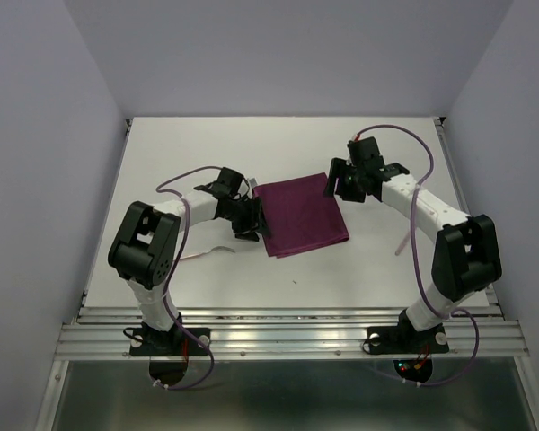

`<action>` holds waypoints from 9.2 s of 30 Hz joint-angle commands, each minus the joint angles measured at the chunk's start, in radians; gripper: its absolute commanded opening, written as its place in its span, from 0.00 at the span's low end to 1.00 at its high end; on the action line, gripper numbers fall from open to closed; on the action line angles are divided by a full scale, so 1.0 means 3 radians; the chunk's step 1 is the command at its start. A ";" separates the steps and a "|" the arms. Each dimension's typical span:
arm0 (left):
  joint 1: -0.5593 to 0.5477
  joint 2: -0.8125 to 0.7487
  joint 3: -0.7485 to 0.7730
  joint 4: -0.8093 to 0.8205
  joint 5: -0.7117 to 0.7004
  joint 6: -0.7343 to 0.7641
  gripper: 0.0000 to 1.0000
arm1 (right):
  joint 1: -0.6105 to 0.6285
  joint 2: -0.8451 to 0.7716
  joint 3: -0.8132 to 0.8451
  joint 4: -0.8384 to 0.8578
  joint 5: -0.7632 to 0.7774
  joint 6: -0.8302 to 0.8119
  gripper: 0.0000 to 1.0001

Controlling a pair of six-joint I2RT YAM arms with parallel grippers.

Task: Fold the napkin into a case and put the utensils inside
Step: Smooth out the square-folded napkin at the center of the board, then pick up the top corner of the square-folded napkin from the center of the board.

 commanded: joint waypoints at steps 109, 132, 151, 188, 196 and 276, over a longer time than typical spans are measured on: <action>-0.0008 0.1076 0.1879 -0.0442 -0.1392 0.0185 0.11 | -0.0016 -0.0536 -0.1354 0.0467 0.0020 0.0368 0.01; -0.0003 0.0994 0.2129 -0.0416 -0.1448 0.0144 0.11 | 0.0014 -0.0812 -0.1584 0.0585 0.0076 0.0455 0.01; -0.0003 0.1536 0.2411 -0.0478 -0.1617 0.0108 0.10 | 0.0014 -0.0423 -0.1768 0.0769 0.0224 0.0460 0.01; 0.0866 -0.0647 0.1209 -0.0764 -0.2051 0.0113 0.54 | 0.1891 0.0548 0.0123 0.0391 0.0976 -0.0031 0.50; 0.0866 -0.0673 0.1076 -0.0713 -0.2011 0.0052 0.54 | 0.1952 0.0697 0.0221 0.0304 0.1108 -0.0113 0.50; 0.0861 -0.0627 0.0861 -0.0565 -0.1719 0.0124 0.51 | 0.2208 0.0886 0.0287 0.0350 0.1231 0.0169 0.17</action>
